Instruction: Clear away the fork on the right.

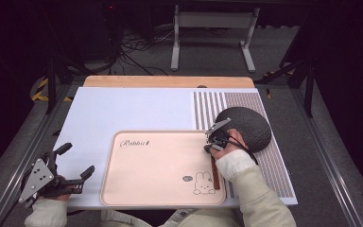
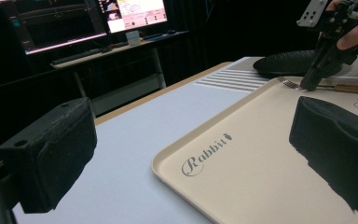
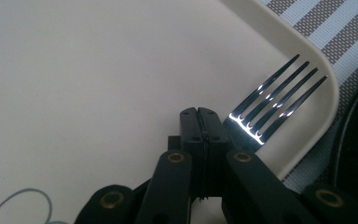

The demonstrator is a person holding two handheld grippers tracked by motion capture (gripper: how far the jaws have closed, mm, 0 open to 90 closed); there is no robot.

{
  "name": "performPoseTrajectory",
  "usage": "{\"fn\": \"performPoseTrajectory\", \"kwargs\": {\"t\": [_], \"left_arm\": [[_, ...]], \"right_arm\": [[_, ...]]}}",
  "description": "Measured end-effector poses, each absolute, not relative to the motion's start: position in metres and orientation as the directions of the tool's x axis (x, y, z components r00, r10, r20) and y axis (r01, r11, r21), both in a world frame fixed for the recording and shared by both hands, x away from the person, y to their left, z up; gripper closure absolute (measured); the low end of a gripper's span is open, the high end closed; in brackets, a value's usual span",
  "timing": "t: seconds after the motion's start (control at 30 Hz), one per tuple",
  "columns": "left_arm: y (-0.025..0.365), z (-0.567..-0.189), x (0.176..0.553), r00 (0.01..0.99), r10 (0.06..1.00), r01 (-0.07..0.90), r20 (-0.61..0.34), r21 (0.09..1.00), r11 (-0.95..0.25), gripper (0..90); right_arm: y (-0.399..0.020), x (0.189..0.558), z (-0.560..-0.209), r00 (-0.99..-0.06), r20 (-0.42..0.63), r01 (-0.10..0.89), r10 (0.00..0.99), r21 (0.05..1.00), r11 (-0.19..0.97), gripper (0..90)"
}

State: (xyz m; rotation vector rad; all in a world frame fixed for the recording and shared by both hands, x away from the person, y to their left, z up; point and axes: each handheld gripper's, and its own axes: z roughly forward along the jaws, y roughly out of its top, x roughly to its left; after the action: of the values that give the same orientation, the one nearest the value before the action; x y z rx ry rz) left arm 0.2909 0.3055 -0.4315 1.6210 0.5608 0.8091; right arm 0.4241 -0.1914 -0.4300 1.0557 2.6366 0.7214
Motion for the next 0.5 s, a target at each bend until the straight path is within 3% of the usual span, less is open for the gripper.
{"fn": "performPoseTrajectory", "kwargs": {"t": [0.37,0.43,0.47,0.5], "left_arm": [[0.305,-0.432,0.291,0.646,0.737,-0.069,0.198,0.977,-0.203,1.2],[0.305,-0.432,0.292,0.645,0.737,-0.071,0.201,0.976,-0.204,1.3],[0.305,-0.432,0.292,0.645,0.737,-0.071,0.201,0.976,-0.204,1.3],[0.305,-0.432,0.292,0.645,0.737,-0.072,0.201,0.976,-0.204,1.3]], "right_arm": [[-0.193,0.421,-0.425,-0.729,-0.007,0.57,0.685,0.548,0.612,90.0],[-0.195,0.417,-0.416,-0.739,-0.011,0.537,0.673,0.593,0.6,74.7],[-0.195,0.417,-0.416,-0.739,-0.011,0.537,0.673,0.593,0.6,74.7],[-0.196,0.416,-0.412,-0.738,-0.02,0.528,0.675,0.605,0.596,64.0]]}}
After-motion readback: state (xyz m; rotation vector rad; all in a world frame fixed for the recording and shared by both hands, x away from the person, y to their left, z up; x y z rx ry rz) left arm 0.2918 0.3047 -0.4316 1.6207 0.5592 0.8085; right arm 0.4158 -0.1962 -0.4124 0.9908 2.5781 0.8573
